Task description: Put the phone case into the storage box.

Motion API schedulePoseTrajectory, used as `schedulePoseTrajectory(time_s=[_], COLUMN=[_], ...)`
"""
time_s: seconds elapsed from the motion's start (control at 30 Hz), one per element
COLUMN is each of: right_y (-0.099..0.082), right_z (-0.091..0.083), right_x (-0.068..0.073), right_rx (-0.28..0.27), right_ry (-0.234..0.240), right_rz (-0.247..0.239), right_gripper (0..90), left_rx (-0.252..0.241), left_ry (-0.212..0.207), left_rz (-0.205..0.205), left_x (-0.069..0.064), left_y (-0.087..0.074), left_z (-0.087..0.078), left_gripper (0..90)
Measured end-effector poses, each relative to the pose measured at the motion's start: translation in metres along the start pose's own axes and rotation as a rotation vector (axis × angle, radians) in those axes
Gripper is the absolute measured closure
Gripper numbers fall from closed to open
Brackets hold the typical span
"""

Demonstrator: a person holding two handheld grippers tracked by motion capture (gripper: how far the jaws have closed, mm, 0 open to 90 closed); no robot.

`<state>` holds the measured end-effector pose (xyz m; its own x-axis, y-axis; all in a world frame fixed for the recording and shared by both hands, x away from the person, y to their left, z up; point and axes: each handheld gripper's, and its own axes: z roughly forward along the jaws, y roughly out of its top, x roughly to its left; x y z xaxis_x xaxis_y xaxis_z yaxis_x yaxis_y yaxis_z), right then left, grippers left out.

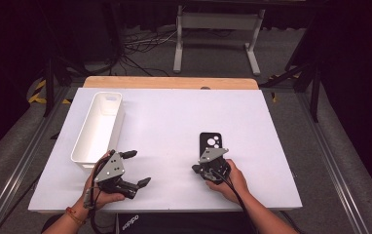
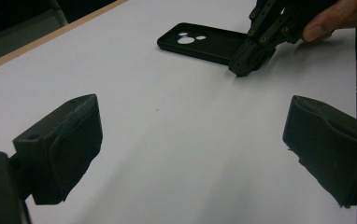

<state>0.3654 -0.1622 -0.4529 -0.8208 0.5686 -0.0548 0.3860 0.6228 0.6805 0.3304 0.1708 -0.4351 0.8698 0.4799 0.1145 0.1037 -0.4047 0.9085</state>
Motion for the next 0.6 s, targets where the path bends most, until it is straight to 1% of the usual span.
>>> schedulePoseTrajectory(time_s=[0.13, 0.4, 0.57, 0.6], right_y=[-0.0015, -0.0044, -0.0048, -0.005], right_z=[-0.0011, -0.0013, -0.0016, -0.0018], right_x=[-0.0014, -0.0016, -0.0002, -0.0003], right_rx=[-0.004, -0.02, -0.022, -0.023], right_ry=[0.011, 0.013, 0.003, 0.005], right_rz=[0.008, 0.0, -0.008, -0.002], right_gripper=[90.0, 90.0, 89.9, 89.6], left_rx=[0.004, 0.003, 0.004, 0.003], left_ry=[-0.001, 0.004, 0.003, 0.003], left_rz=[-0.004, 0.004, 0.007, 0.006], left_x=[0.0002, 0.0003, 0.0002, 0.0003], left_y=[0.0001, -0.0001, 0.0, 0.0], left_z=[0.0001, 0.0001, -0.0002, -0.0002], left_gripper=[5.5, 5.7, 5.7, 5.7])
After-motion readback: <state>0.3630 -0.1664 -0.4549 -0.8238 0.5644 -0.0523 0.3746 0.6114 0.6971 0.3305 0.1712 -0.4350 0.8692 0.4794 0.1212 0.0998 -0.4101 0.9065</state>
